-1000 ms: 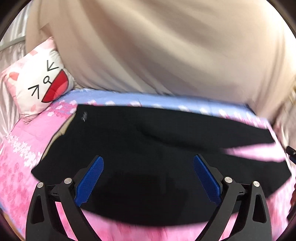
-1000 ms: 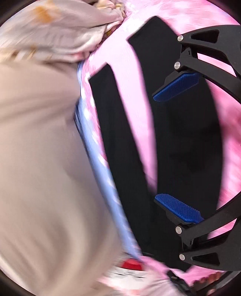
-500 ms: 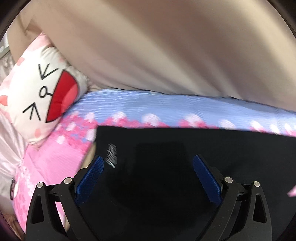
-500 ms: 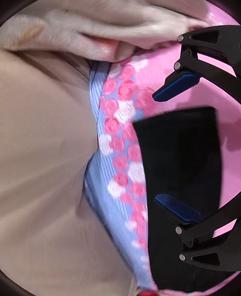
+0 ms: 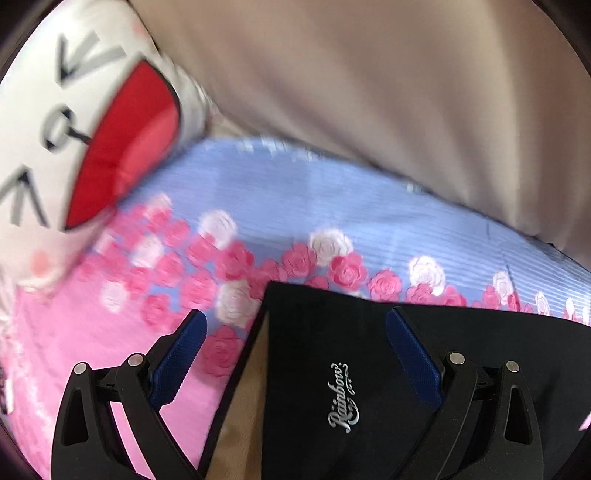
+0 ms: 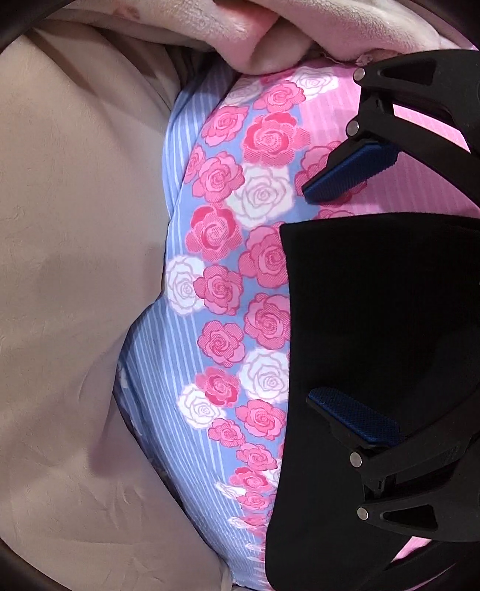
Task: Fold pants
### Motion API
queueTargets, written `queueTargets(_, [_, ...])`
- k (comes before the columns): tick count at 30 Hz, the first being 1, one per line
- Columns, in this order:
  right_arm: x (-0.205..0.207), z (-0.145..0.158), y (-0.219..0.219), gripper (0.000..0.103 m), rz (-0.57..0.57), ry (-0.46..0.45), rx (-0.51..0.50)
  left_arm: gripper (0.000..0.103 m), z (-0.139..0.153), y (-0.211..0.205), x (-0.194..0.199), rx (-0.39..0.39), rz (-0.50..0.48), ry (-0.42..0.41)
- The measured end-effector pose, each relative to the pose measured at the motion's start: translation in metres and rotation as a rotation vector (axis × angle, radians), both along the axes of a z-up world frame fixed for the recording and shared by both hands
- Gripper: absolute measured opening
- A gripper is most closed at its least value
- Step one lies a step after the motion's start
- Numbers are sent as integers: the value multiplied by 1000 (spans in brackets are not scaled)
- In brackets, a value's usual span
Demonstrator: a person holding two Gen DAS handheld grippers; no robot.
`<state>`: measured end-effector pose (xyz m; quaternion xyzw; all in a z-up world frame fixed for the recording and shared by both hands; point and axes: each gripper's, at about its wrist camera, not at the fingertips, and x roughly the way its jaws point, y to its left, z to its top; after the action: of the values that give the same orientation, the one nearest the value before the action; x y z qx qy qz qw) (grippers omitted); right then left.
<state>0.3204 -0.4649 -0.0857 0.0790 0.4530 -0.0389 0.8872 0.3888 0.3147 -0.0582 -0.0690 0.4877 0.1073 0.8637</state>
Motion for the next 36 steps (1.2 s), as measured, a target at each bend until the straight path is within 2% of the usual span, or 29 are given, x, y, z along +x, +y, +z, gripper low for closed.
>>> queueTargets(5, [0,-4,4,98,26,-25,-33,95,-30,1,24,15,-36,72])
queueTargets(7, [0,-3,3,98,20,-25,-31,91,-34,3,26,-4,-34,66])
queueTargets(8, [0,-2,3,98,16,-26,-34,87,-33,6,26,-30,-33,55])
queueTargets(9, [-1,-2,3,98,9,-30,-34,78,-32,9,27,-66,-34,47])
queueTargets(10, [-1,-1,4,96,5,-39,-35,59,-31,11,27,-73,-27,38])
queueTargets(11, [1,0,6,86,4,-49,-31,52,-29,12,28,-74,-25,34])
queueTargets(12, [0,3,6,77,5,-65,-11,32,-27,13,28,-90,-30,34])
queueTargets(13, [1,5,4,58,0,-70,8,27,-25,14,28,-126,-40,40])
queueTargets(14, [0,7,1,40,-2,-70,39,27,-22,12,28,-120,-36,39])
queueTargets(15, [-1,9,0,31,3,-70,69,26,-19,10,26,-107,-43,34])
queueTargets(16, [-1,11,0,16,25,-65,116,25,-14,6,24,-92,-50,19])
queueTargets(19, [-13,28,10,15,38,-100,72,25,8,2,9,-106,-56,-42])
queueTargets(24, [-62,86,11,15,65,-259,97,25,73,-4,-47,-168,-106,-192])
queueTargets(28, [-124,137,26,15,152,-395,57,25,112,-5,-105,-181,-166,-303])
queueTargets(31, [-184,159,40,15,241,-515,20,25,132,-6,-160,-184,-205,-367])
queueTargets(33, [-208,160,47,15,274,-549,-2,25,135,-3,-203,-180,-218,-390])
queueTargets(36, [-253,140,44,16,298,-550,-36,7,122,6,-258,-141,-198,-412])
